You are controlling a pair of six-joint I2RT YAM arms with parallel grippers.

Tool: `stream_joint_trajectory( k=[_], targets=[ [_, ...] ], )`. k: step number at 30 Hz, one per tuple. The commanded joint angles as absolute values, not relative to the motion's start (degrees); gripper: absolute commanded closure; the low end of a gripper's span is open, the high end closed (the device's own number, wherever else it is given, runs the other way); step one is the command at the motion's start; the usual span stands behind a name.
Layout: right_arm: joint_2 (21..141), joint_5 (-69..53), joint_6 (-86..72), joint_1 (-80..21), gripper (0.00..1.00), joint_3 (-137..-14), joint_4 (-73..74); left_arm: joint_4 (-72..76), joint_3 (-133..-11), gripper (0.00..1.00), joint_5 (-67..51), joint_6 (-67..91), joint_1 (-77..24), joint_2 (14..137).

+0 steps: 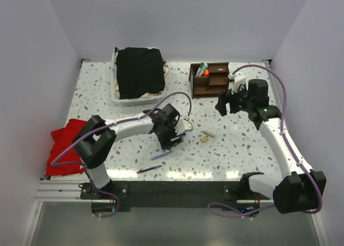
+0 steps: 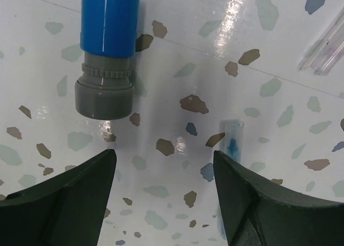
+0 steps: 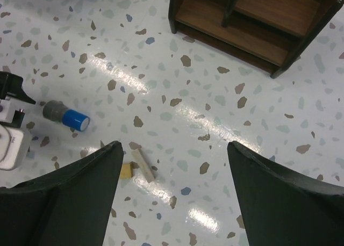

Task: Sort the stationery into containers
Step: Pick up the pen from the center of the board.

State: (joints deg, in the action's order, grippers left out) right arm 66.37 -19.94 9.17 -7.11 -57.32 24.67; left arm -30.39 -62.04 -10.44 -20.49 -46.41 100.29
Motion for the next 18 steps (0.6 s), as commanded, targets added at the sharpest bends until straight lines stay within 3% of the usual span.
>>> stream_joint_trajectory(
  k=[1, 18],
  targets=[
    [65.66, -19.42, 9.75, -7.12, 0.17, -55.99, 20.57, -28.21, -61.70, 0.23, -9.14, -18.19, -48.16, 98.52],
    [61.35, -18.90, 10.20, -7.12, 0.17, -51.24, 20.39, -30.59, -63.72, 0.37, -10.90, -15.64, -52.91, 99.75]
  ],
)
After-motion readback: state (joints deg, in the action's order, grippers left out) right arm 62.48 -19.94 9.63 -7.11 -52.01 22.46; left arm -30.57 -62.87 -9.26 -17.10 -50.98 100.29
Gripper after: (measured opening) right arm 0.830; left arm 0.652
